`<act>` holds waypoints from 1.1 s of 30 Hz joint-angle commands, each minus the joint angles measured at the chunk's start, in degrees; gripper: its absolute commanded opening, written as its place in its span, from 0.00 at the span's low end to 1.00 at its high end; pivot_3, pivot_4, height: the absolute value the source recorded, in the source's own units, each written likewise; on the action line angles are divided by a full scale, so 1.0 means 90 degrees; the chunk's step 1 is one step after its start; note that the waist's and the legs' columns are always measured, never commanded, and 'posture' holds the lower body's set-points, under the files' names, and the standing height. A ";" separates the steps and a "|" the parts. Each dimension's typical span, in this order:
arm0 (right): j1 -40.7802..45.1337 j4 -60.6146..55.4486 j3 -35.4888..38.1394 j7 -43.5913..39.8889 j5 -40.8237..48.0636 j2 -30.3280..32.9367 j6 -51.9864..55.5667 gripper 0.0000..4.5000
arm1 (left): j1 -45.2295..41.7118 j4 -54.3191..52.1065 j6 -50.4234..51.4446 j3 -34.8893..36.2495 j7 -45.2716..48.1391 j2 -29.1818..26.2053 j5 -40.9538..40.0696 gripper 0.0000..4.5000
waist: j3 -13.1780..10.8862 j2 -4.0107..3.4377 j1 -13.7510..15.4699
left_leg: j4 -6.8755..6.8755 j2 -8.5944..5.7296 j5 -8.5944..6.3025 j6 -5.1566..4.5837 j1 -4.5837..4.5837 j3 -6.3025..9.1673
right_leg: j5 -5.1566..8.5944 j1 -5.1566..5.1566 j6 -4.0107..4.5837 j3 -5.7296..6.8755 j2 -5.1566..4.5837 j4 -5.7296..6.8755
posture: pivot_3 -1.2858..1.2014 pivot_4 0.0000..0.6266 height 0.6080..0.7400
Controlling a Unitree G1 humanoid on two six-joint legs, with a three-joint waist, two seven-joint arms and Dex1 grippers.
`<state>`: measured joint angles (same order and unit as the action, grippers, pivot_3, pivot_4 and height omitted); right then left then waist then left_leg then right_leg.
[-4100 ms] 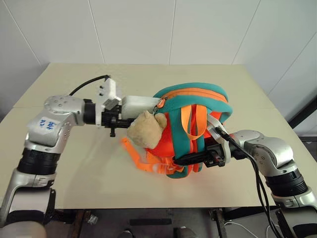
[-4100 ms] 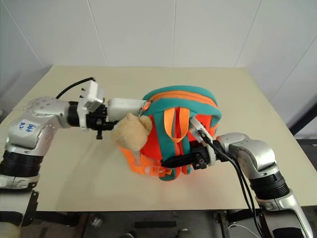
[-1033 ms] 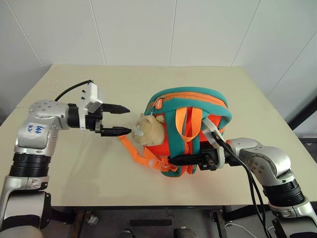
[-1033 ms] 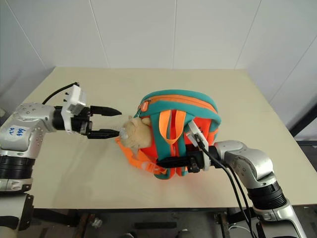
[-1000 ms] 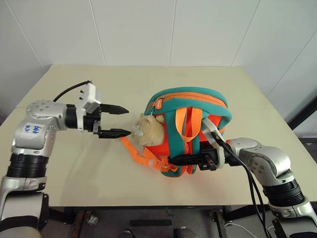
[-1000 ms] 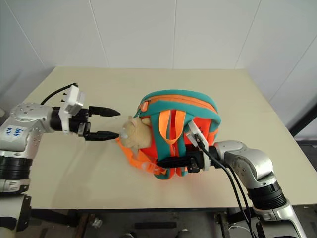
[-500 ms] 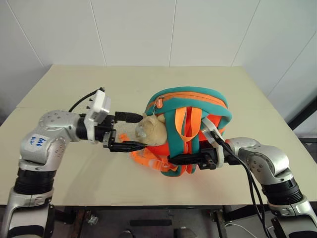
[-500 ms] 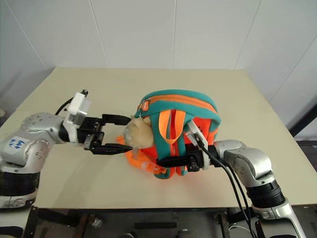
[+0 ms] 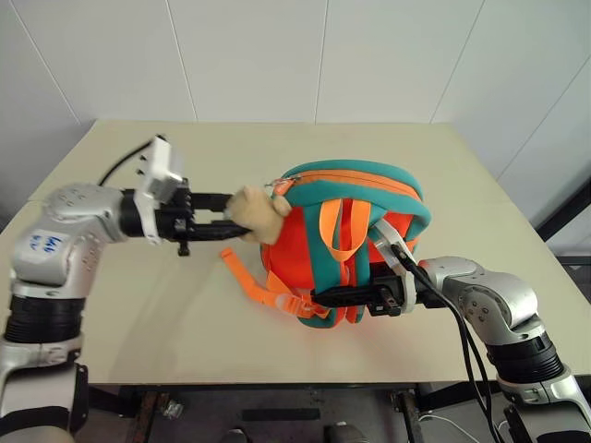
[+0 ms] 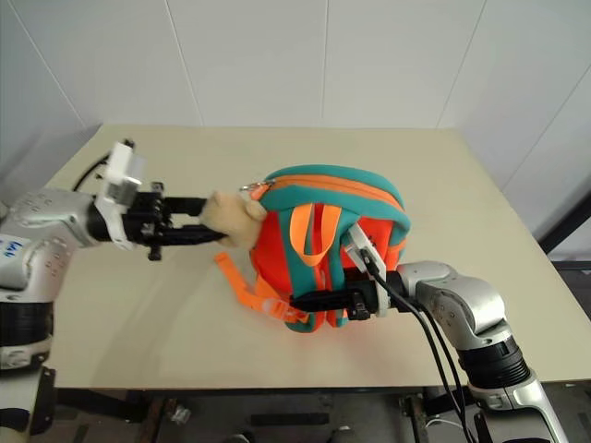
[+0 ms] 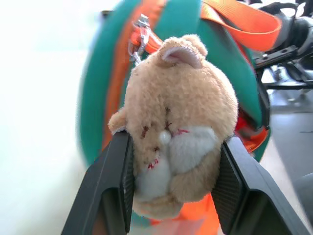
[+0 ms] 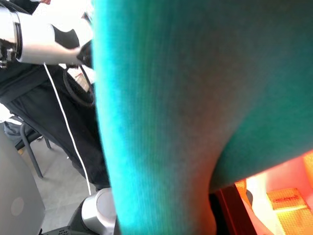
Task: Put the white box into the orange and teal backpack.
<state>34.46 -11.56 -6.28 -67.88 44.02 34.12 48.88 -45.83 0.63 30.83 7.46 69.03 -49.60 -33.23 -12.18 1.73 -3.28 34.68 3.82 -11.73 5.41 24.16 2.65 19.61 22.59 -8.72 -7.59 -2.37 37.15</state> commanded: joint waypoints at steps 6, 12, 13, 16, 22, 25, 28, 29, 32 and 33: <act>-0.0267 -0.0412 0.0233 0.0153 0.0183 0.0093 0.0008 0.00 | 0.0651 0.1541 -0.2171 -0.0356 0.0254 -0.0362 0.1488 0.47 | 0.0002 -0.0005 0.0008 | -0.0042 0.0001 0.0003 0.0004 -0.0007 -0.0005 | 0.0004 0.0007 0.0007 0.0000 0.0000 -0.0016 | 0.52 0.24 1.00; -0.0338 -0.0439 0.0278 0.0326 0.0220 0.0060 0.0015 0.00 | 0.0496 0.2851 -0.2852 -0.0686 -0.0346 0.0884 0.1919 0.47 | 0.0002 -0.0002 0.0090 | -0.0023 0.0000 0.0001 0.0002 0.0000 -0.0005 | 0.0002 0.0002 0.0005 0.0002 -0.0002 -0.0017 | 0.52 0.24 1.00; -0.0366 -0.0433 0.0267 0.0357 0.0202 0.0052 0.0002 0.00 | 0.0482 0.3027 -0.2982 -0.0807 -0.0360 0.1044 0.2043 0.47 | 0.0002 -0.0002 0.0101 | -0.0021 0.0000 0.0001 0.0001 0.0001 -0.0005 | 0.0002 0.0002 0.0004 0.0002 -0.0001 -0.0015 | 0.52 0.24 1.00; -0.0453 -0.0389 0.0254 0.0414 0.0141 0.0037 -0.0038 0.00 | 0.0408 0.3442 -0.3279 -0.0957 -0.0516 0.1433 0.2278 0.47 | 0.0003 -0.0001 0.0098 | -0.0021 0.0001 0.0001 0.0001 0.0000 -0.0004 | 0.0001 0.0002 0.0003 0.0002 0.0000 -0.0014 | 0.52 0.24 1.00; -0.0543 -0.0316 0.0321 0.0507 0.0059 0.0019 -0.0170 0.00 | 0.0727 0.3064 -0.3259 -0.0953 -0.0264 0.1527 0.2182 0.47 | 0.0003 -0.0002 0.0107 | -0.0019 0.0001 0.0001 0.0002 0.0000 -0.0004 | 0.0001 0.0002 0.0002 0.0001 -0.0001 -0.0010 | 0.52 0.24 1.00; -0.0612 -0.0333 0.0385 0.0571 0.0000 0.0044 -0.0285 0.07 | 0.1040 0.2512 -0.2950 -0.0865 -0.0122 0.1296 0.2062 0.46 | 0.0003 -0.0001 0.0121 | -0.0020 0.0001 0.0001 0.0002 0.0000 -0.0004 | 0.0001 0.0001 0.0002 0.0001 -0.0001 -0.0010 | 0.52 0.24 1.00; -0.0670 -0.0647 0.0695 0.0627 0.0150 0.0215 -0.0327 0.30 | 0.1468 0.1601 -0.2298 -0.0617 -0.0126 0.0935 0.1772 0.61 | 0.0002 -0.0002 0.0124 | -0.0027 0.0001 0.0001 0.0002 0.0000 -0.0004 | 0.0001 0.0002 0.0002 0.0001 -0.0001 -0.0012 | 0.52 0.24 1.00; -0.0665 -0.0735 0.0895 0.0724 0.0258 0.0251 -0.0303 0.38 | 0.1633 0.1259 -0.2071 -0.0498 -0.0122 0.0808 0.1618 0.68 | 0.0002 -0.0002 0.0122 | -0.0027 0.0001 0.0001 0.0002 0.0001 -0.0004 | 0.0001 0.0004 0.0002 0.0001 -0.0001 -0.0013 | 0.52 0.24 1.00; -0.0915 -0.0966 0.1298 0.0816 0.0042 0.0553 -0.0617 0.60 | 0.2171 0.0276 -0.1499 -0.0129 -0.0189 0.0501 0.1209 0.88 | 0.0002 -0.0002 0.0132 | -0.0030 0.0001 0.0001 0.0002 0.0000 -0.0004 | 0.0001 0.0003 0.0003 0.0000 -0.0002 -0.0014 | 0.52 0.24 1.00; -0.1017 -0.1021 0.1364 0.0762 0.0005 0.0679 -0.0682 0.68 | 0.2296 0.0065 -0.1421 -0.0059 -0.0234 0.0450 0.1155 0.96 | 0.0002 -0.0002 0.0143 | -0.0032 0.0001 0.0001 0.0002 0.0000 -0.0004 | 0.0002 0.0003 0.0004 0.0000 -0.0003 -0.0017 | 0.52 0.24 1.00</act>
<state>26.15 -18.26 3.96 -60.76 44.05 39.24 44.49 -25.89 5.43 16.42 4.76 67.35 -44.72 -20.64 -12.16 1.71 -1.99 34.38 3.83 -11.72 5.42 24.13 2.61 19.63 22.59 -8.68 -7.58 -2.39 36.98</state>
